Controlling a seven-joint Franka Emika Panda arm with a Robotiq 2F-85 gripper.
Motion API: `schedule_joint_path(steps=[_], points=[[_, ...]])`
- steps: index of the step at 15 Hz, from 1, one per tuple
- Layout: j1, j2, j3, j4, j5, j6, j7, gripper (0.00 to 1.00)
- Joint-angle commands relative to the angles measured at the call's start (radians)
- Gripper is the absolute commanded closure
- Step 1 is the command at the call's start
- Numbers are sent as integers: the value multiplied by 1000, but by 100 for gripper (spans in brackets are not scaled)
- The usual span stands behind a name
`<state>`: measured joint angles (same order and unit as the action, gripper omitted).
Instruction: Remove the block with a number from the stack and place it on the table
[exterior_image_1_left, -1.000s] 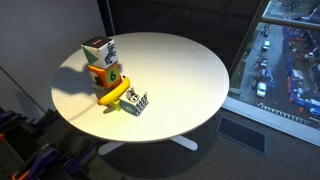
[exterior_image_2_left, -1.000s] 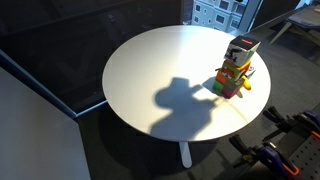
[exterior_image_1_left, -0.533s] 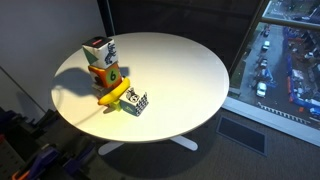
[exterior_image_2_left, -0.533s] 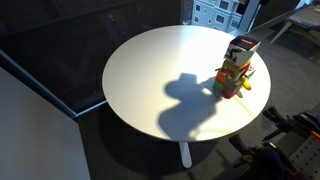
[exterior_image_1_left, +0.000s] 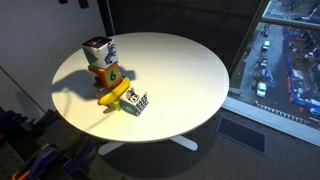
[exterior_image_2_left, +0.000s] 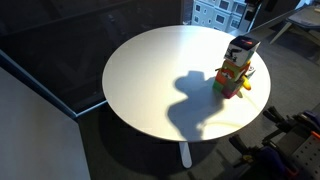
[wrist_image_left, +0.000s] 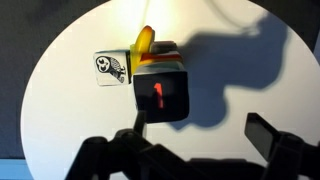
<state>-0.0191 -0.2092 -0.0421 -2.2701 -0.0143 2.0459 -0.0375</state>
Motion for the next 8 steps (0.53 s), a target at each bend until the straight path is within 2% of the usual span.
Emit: schedule_joint_path(steps=[1, 8], points=[[-4, 1, 3, 2, 1, -2, -2, 0], [-4, -3, 2, -7, -3, 11, -8, 0]])
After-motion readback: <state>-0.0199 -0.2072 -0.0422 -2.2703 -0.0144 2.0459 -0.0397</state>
